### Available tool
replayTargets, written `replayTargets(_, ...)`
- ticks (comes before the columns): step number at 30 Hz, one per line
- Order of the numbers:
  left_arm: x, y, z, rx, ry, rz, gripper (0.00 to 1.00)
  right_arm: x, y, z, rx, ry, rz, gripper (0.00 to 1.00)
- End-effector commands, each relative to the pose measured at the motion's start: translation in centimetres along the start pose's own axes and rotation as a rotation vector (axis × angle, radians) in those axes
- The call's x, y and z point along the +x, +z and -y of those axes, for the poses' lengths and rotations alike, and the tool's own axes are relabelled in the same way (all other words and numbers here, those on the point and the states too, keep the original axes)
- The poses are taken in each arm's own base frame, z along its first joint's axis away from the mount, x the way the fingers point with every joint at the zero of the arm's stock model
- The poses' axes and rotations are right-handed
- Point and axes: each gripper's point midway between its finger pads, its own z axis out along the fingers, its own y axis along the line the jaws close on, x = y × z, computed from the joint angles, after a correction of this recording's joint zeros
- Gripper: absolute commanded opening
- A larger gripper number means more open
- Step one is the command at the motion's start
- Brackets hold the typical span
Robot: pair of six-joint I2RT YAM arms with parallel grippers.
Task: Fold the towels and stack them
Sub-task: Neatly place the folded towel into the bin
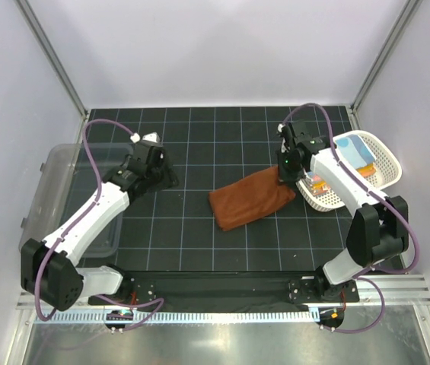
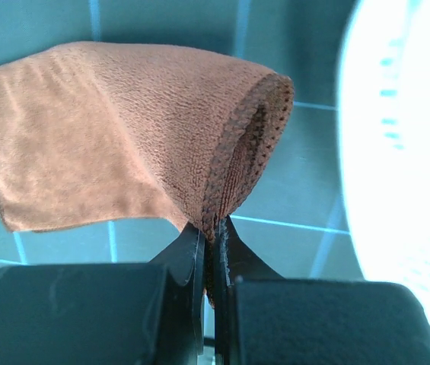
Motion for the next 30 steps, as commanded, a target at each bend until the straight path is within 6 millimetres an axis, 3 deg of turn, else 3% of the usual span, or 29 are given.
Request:
replayTargets(1,0.4,0.5,-2.0,-0.073,0.030,-0.002,0.53,-1.5,-2.9,3.4,0.137,-0.038,0.011,0.01)
replayTargets(6,1.0,1.2,-1.7,-0.062,0.040,-0.044,0.54,-5.2,-5.6,6.5,0.233,-0.023,0.049,0.01)
replayTargets(11,0.8,1.5,-2.0,-0.071,0.036,-0.060,0.54,-6.5,-6.6,9.6,0.329,-0.053,0.002,0.01)
replayTargets(18,0.6,2.2,-2.4,-0.080,0.027,-0.080,0.55,-10.7,-9.6,13.7,0.397,-0.072,0.075,0.01)
replayTargets(25,0.7,2.6,-2.4,-0.072,0.021,-0.112,0.56,-12.0,-10.9,18.7,0.470,-0.029,0.105,0.01)
replayTargets(30,0.4,2.6,-2.2,-0.057,0.022,-0.118,0.56,-12.5,-10.7,22.2,0.469,0.028,0.105,0.01)
